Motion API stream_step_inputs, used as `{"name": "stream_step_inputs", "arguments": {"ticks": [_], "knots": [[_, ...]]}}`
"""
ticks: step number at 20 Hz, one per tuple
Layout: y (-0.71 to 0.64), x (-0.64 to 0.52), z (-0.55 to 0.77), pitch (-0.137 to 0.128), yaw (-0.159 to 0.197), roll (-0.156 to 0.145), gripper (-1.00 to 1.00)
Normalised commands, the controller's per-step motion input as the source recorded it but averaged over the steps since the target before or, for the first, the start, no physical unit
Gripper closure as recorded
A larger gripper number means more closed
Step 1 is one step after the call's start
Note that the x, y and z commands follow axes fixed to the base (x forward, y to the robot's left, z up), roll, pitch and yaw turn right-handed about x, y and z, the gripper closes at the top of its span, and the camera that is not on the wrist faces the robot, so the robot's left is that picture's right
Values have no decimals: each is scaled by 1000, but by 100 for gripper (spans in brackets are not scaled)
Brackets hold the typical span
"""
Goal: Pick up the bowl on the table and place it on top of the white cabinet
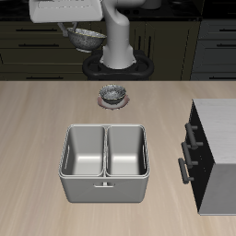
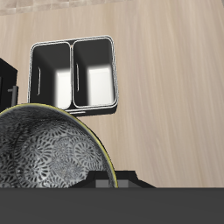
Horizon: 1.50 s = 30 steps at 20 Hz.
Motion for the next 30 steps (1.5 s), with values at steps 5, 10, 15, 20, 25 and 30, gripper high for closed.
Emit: {"name": "stream_step_inputs", "arguments": {"ticks": [5, 10, 15, 20, 25, 30], "knots": [[345, 110, 91, -11, -7, 1, 100], [548, 4, 12, 8, 3, 43, 100], [482, 20, -40, 16, 5, 19, 100], [388, 48, -30, 9, 22, 3, 100], [415, 36, 33, -10, 25, 16, 100], [363, 47, 132, -15, -21, 14, 100]]}}
